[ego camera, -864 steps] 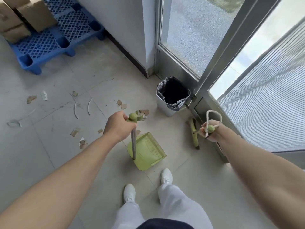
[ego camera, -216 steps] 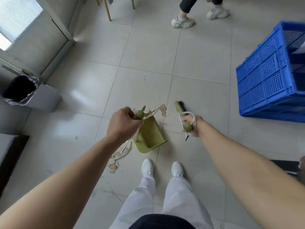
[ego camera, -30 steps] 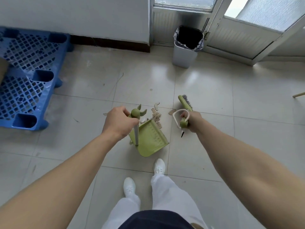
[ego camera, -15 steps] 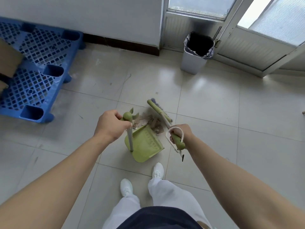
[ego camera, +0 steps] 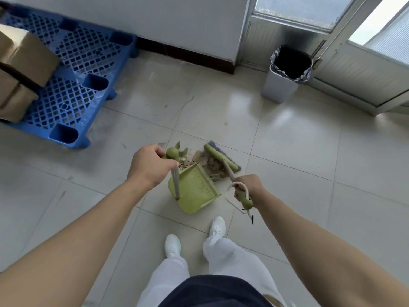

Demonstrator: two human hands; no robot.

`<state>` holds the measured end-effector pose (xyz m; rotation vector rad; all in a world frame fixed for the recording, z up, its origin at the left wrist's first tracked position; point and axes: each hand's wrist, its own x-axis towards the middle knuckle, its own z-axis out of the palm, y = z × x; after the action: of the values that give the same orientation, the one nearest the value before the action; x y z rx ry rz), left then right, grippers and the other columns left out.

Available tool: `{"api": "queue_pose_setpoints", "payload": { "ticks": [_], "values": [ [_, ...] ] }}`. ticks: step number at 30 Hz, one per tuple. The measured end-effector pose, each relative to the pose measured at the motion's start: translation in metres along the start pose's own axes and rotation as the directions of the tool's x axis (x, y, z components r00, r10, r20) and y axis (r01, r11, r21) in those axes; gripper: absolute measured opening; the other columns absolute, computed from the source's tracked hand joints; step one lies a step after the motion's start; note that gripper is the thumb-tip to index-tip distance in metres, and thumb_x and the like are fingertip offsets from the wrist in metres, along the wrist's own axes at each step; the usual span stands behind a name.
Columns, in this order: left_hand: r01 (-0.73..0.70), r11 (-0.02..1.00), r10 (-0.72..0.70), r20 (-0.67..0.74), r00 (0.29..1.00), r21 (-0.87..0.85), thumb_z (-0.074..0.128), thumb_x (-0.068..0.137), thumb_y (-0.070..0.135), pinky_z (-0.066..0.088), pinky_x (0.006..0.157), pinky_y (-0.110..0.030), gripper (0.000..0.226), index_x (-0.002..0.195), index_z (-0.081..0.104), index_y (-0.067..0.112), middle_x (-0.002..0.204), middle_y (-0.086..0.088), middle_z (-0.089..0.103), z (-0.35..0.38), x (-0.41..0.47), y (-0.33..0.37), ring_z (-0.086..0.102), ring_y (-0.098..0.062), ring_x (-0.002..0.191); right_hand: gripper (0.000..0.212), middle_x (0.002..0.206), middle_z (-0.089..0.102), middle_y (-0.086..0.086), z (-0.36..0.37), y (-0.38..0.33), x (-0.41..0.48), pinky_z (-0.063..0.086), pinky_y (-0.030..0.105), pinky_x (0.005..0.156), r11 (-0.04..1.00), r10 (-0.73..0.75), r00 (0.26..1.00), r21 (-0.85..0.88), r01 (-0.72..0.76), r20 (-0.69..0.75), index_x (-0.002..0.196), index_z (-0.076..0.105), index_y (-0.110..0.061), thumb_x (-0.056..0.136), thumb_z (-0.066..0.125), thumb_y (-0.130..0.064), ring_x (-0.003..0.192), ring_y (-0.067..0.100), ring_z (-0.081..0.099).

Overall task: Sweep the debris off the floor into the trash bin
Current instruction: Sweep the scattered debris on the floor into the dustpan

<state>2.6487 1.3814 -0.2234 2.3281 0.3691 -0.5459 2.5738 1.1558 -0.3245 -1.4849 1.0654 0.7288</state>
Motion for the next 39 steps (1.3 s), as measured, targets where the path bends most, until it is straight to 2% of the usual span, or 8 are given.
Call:
{"api": "queue_pose_setpoints", "payload": {
  "ticks": [8,13,17,22,28,32,36,39],
  "values": [
    [-0.061,0.998,0.061,0.062,0.996,0.005,0.078,0.067,0.016,0.045,0.056,-0.034,0.028,0.066,0.051,0.014,0.065,-0.006,0.057,-0.025,0.003,-0.026,0.049,-0.024,0.057,0.02,0.065,0.051,0.006,-0.013,0.028,-0.021,0.042,0.017,0.036,0.986,0.061,0.985,0.165,-0.034,-0.164,0.071,0.051,-0.01,0.091,0.054,-0.006,0.051,0.017,0.049],
    [-0.117,0.993,0.115,0.082,0.99,0.016,0.079,0.068,0.018,0.045,0.057,-0.034,0.027,0.068,0.052,0.015,0.067,-0.004,0.057,-0.049,0.0,-0.055,0.049,-0.022,0.059,0.021,0.067,0.043,0.008,0.014,0.029,-0.022,0.039,0.018,0.038,0.904,0.075,0.976,0.427,0.02,-0.203,0.094,0.056,-0.011,0.087,0.047,0.006,0.053,0.022,0.041],
    [-0.153,0.988,0.15,0.102,0.983,0.024,0.077,0.07,0.018,0.051,0.062,-0.039,0.022,0.074,0.057,0.011,0.07,-0.004,0.058,-0.075,0.005,-0.079,0.052,-0.022,0.063,0.025,0.07,0.049,0.004,0.105,0.038,-0.033,0.044,0.02,0.044,0.915,0.035,0.996,0.403,0.001,-0.082,0.073,0.05,-0.013,0.093,0.044,0.0,0.054,0.015,0.048],
    [-0.172,0.985,0.167,0.159,0.973,0.018,0.077,0.068,0.015,0.053,0.063,-0.041,0.027,0.068,0.051,0.014,0.069,-0.007,0.059,-0.101,0.017,-0.106,0.052,-0.024,0.061,0.016,0.065,0.048,0.01,0.145,0.06,-0.054,0.04,0.016,0.032,0.812,0.105,0.981,0.584,0.01,-0.162,0.074,0.053,-0.004,0.089,0.048,0.001,0.027,0.011,0.048],
    [-0.201,0.979,0.191,0.214,0.958,0.024,0.076,0.068,0.012,0.046,0.058,-0.036,0.028,0.065,0.048,0.015,0.065,-0.006,0.057,-0.119,0.022,-0.118,0.049,-0.023,0.059,0.011,0.066,0.049,0.016,0.162,0.077,-0.09,0.039,0.017,0.031,0.701,0.184,0.956,0.713,0.035,-0.228,0.089,0.057,0.003,0.085,0.048,0.006,0.025,0.017,0.047],
    [-0.221,0.973,0.207,0.183,0.961,0.06,0.076,0.069,0.015,0.05,0.06,-0.037,0.024,0.067,0.052,0.013,0.067,-0.006,0.058,-0.129,0.022,-0.129,0.052,-0.023,0.061,0.036,0.073,0.051,0.012,0.159,0.082,-0.086,0.041,0.021,0.043,0.663,0.24,0.926,0.746,0.063,-0.292,0.118,0.057,-0.002,0.084,0.046,-0.001,0.048,0.021,0.053],
    [-0.166,0.986,0.162,0.107,0.981,0.029,0.08,0.065,0.016,0.056,0.065,-0.047,0.028,0.066,0.052,0.014,0.065,-0.006,0.059,-0.137,0.024,-0.146,0.054,-0.026,0.06,0.056,0.068,0.04,0.006,0.187,0.064,-0.078,0.036,0.01,0.037,0.57,0.197,0.96,0.82,0.054,-0.2,0.127,0.047,-0.025,0.085,0.034,0.009,0.052,0.017,0.036],
    [-0.153,0.987,0.15,0.069,0.986,0.044,0.082,0.064,0.018,0.056,0.065,-0.049,0.031,0.067,0.051,0.014,0.065,-0.008,0.059,-0.136,0.02,-0.154,0.054,-0.027,0.06,0.04,0.067,0.043,0.008,0.214,0.053,-0.076,0.04,0.013,0.037,0.548,0.151,0.979,0.835,0.034,-0.139,0.104,0.053,-0.017,0.081,0.034,0.011,0.049,0.017,0.04]
  ]
}}
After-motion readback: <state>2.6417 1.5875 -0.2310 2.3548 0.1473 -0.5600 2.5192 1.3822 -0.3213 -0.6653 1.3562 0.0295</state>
